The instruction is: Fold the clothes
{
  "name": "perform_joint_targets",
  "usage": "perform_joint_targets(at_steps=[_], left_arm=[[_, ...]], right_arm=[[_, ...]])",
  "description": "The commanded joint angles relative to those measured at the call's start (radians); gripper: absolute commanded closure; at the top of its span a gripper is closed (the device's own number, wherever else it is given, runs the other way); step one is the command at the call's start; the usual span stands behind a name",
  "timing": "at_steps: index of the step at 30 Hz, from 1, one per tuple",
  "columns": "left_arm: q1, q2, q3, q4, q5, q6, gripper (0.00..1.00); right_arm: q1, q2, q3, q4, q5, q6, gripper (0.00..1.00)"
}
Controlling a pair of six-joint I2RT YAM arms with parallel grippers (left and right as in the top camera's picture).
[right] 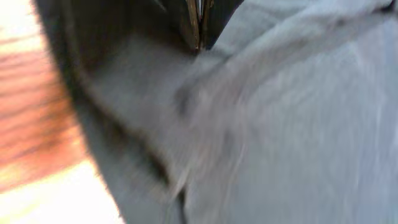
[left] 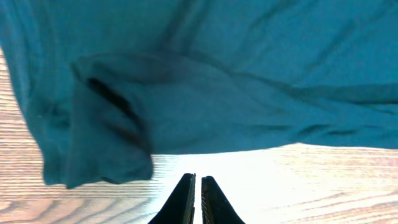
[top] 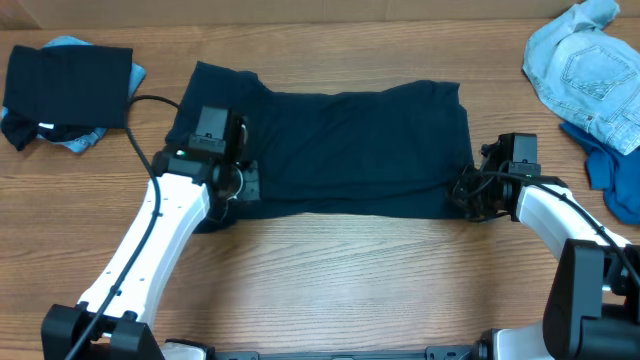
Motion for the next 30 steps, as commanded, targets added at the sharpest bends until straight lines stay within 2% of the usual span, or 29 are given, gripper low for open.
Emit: perform_joint_targets(at_steps=[1, 4, 5, 9, 17, 22, 30], left_arm=[[-0.027, 0.009, -0.007, 0.001, 0.0, -0.017, 0.9], [-0.029, 0.009, -0.007, 0.001, -0.018, -0.023, 0.85], [-0.029, 0.009, -0.007, 0.003, -0.019, -0.023, 0.77], [-0.029, 0.011, -0.007, 0.008, -0.047, -0.041, 0.72], [-0.029, 0.13, -0.007, 0.0, -0.105, -0.126, 0.73], [-0.029, 0.239, -0.007, 0.001, -0.198, -0.201, 0.8], [-0.029, 0.208, 0.018, -0.016, -0.306, -0.202, 0.75]], right_arm=[[0.0, 0.058, 0.018, 0.048, 0.076, 0.04, 0.96], [0.0, 0.137, 0.018, 0.079, 0.061, 0.045, 0.96], [0.0, 0.159, 0.018, 0.082, 0.051, 0.045, 0.96], [0.0, 0.197, 0.018, 0.081, 0.034, 0.045, 0.96], [0.0, 0.196, 0.019, 0.078, 0.021, 0.045, 0.96], [0.0, 0.196, 0.019, 0.08, 0.018, 0.045, 0.96], [0.0, 0.196, 0.019, 0.077, 0.018, 0.044, 0.96]])
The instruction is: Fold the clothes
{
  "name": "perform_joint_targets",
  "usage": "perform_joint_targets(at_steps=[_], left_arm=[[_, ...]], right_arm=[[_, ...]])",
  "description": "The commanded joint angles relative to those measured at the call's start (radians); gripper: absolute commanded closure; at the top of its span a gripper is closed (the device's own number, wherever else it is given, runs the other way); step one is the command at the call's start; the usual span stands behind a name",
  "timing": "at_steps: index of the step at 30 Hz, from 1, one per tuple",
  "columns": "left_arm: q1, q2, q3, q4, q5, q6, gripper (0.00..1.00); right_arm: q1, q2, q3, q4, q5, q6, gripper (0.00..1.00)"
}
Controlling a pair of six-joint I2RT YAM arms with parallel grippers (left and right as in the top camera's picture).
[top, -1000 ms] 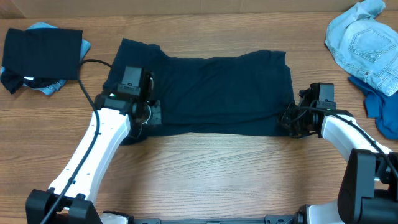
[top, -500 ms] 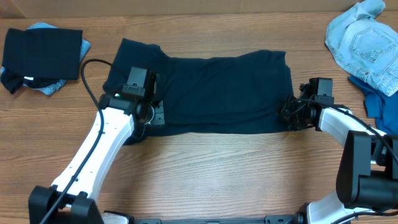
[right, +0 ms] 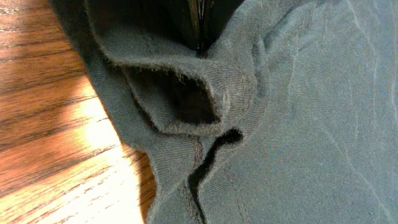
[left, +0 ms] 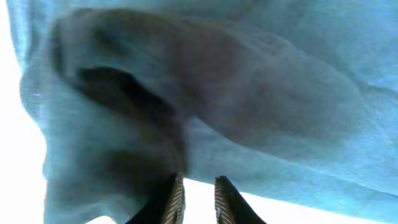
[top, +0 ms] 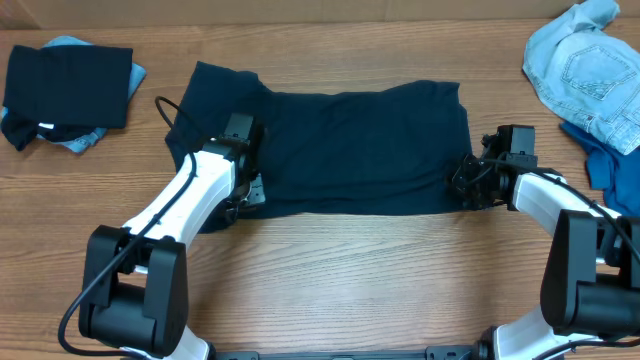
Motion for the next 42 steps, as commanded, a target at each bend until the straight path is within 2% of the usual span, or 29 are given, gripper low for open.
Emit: perform_joint_targets(at_steps=[1, 5, 10, 13, 18, 23, 29, 34, 38, 40, 42], left_arm=[[-0.003, -0.05, 0.023, -0.03, -0.126, -0.029, 0.71], [0.035, -0.07, 0.024, -0.021, -0.212, 0.032, 0.63], [0.187, -0.068, 0.035, -0.005, -0.216, 0.132, 0.65], [0.256, -0.068, 0.07, -0.021, -0.102, 0.175, 0.69], [0.252, -0.068, 0.084, -0.007, 0.121, 0.259, 0.63], [0.249, -0.068, 0.084, 0.008, 0.267, 0.299, 0.57], [0.253, -0.068, 0.079, -0.006, 0.241, 0.302, 0.5], [0.253, -0.049, 0.077, -0.011, 0.185, 0.317, 0.5], [0.253, -0.01, 0.077, -0.008, 0.168, 0.316, 0.52], [0.253, 0.003, 0.077, 0.002, 0.168, 0.316, 0.58], [0.253, 0.008, 0.077, 0.015, 0.167, 0.312, 0.59]], right_arm=[[0.008, 0.07, -0.032, -0.016, 0.037, 0.005, 0.96], [0.008, 0.07, -0.032, -0.016, 0.036, 0.005, 0.96], [0.008, 0.07, -0.032, -0.016, 0.036, 0.005, 0.96], [0.008, 0.07, -0.032, -0.02, 0.036, 0.005, 0.96], [0.008, 0.07, -0.032, -0.02, 0.035, 0.005, 0.96], [0.008, 0.07, -0.032, -0.02, 0.035, 0.005, 0.96], [0.008, 0.07, -0.032, -0.02, 0.034, 0.005, 0.96], [0.008, 0.07, -0.032, -0.019, 0.032, 0.005, 0.96], [0.008, 0.07, -0.032, -0.019, 0.032, 0.005, 0.96], [0.008, 0.07, -0.032, -0.019, 0.032, 0.005, 0.96], [0.008, 0.07, -0.032, -0.019, 0.032, 0.005, 0.96]])
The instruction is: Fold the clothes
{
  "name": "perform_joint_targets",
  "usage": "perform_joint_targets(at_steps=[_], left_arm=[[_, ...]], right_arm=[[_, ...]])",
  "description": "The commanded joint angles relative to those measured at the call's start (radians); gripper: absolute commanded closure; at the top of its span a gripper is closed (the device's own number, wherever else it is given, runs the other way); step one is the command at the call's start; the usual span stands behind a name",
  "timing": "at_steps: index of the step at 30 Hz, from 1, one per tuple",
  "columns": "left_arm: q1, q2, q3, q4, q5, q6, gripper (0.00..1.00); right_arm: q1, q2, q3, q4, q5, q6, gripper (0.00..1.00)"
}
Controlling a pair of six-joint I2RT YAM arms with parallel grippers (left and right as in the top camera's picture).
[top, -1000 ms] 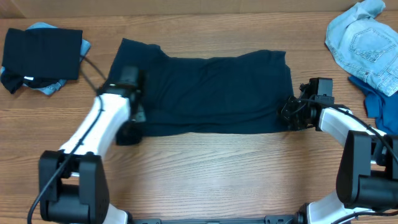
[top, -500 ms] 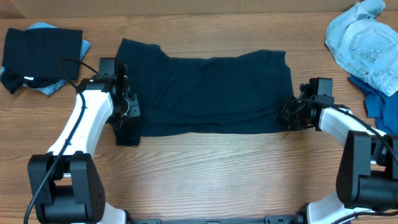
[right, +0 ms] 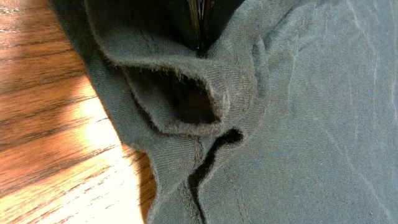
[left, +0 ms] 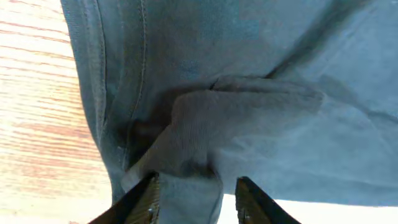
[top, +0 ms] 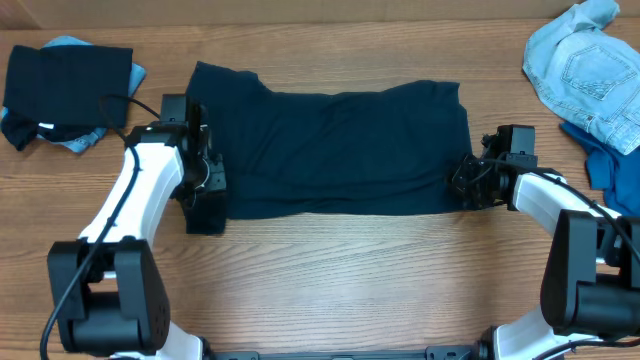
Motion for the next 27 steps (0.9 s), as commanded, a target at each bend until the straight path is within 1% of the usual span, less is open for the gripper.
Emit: perform_joint_targets(at_steps=[1, 7, 10, 14, 15, 17, 21, 25, 27], left_arm=[[0.001, 0.024, 0.014, 0.025, -0.021, 0.01, 0.58], [0.001, 0.039, 0.014, 0.034, -0.036, 0.012, 0.58], [0.001, 0.073, 0.014, 0.034, -0.036, 0.012, 0.69], [-0.001, 0.121, 0.014, 0.037, -0.035, 0.011, 0.79], [-0.001, 0.127, 0.014, 0.037, -0.035, 0.011, 0.83], [-0.001, 0.126, 0.016, 0.039, -0.035, 0.01, 0.95], [0.0, 0.116, 0.051, 0.023, -0.049, 0.01, 0.96], [0.004, 0.111, 0.151, -0.038, -0.133, 0.009, 0.96], [0.013, 0.111, 0.203, -0.055, -0.152, 0.022, 0.96]], right_arm=[[0.008, 0.07, -0.033, -0.019, 0.032, 0.005, 0.96], [0.008, 0.07, -0.033, -0.019, 0.032, 0.005, 0.96], [0.008, 0.07, -0.033, -0.018, 0.032, 0.005, 0.96], [0.008, 0.07, -0.033, -0.018, 0.032, 0.005, 0.96], [0.008, 0.07, -0.033, -0.018, 0.032, 0.005, 0.96], [0.008, 0.07, -0.033, -0.018, 0.029, 0.005, 0.96], [0.008, 0.07, -0.033, -0.018, 0.029, 0.005, 0.96], [0.008, 0.07, -0.033, -0.019, 0.029, 0.005, 0.96], [0.008, 0.07, -0.033, -0.019, 0.029, 0.005, 0.96]])
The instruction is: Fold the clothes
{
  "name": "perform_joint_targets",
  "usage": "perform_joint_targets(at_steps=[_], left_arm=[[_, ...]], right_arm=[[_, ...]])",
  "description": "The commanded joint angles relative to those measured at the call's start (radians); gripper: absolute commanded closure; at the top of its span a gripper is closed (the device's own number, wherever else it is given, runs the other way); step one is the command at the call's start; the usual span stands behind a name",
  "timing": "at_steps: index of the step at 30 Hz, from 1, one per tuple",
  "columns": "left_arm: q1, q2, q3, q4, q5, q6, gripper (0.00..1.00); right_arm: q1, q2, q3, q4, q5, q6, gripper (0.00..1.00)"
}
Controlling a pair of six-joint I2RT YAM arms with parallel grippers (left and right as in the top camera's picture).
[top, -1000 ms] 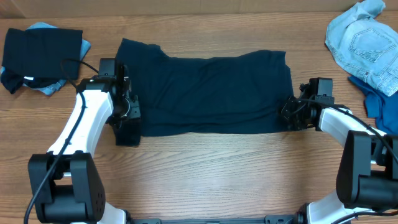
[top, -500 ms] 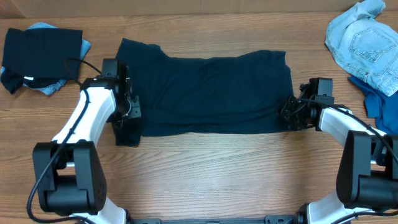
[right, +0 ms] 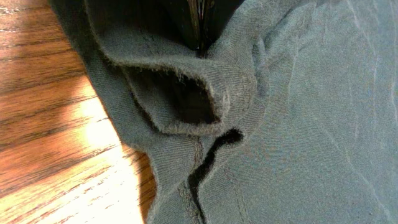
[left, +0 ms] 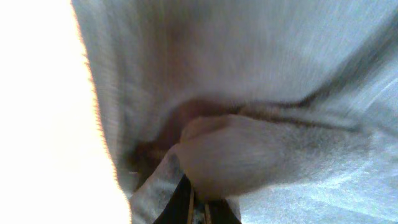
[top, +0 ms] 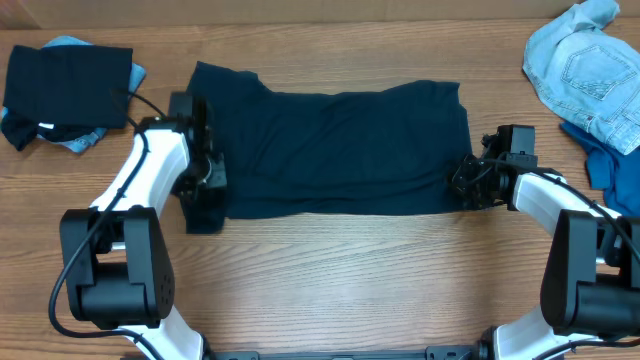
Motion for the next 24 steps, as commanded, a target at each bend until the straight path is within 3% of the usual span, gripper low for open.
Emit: perform_joint_targets(at_steps=[1, 13, 18, 24], left_arm=[[0.021, -0.008, 0.146, -0.021, -0.076, 0.032, 0.96], [0.054, -0.001, 0.23, -0.004, -0.08, 0.173, 0.92], [0.053, 0.0, 0.23, -0.036, -0.081, 0.203, 0.81], [0.054, 0.0, 0.23, -0.093, -0.146, 0.206, 0.76]], right_arm=[[0.008, 0.07, -0.033, -0.019, 0.029, 0.005, 0.96], [0.008, 0.07, -0.033, -0.018, 0.03, 0.005, 0.96], [0.008, 0.07, -0.033, -0.018, 0.03, 0.005, 0.96], [0.008, 0.07, -0.033, -0.018, 0.03, 0.005, 0.96]])
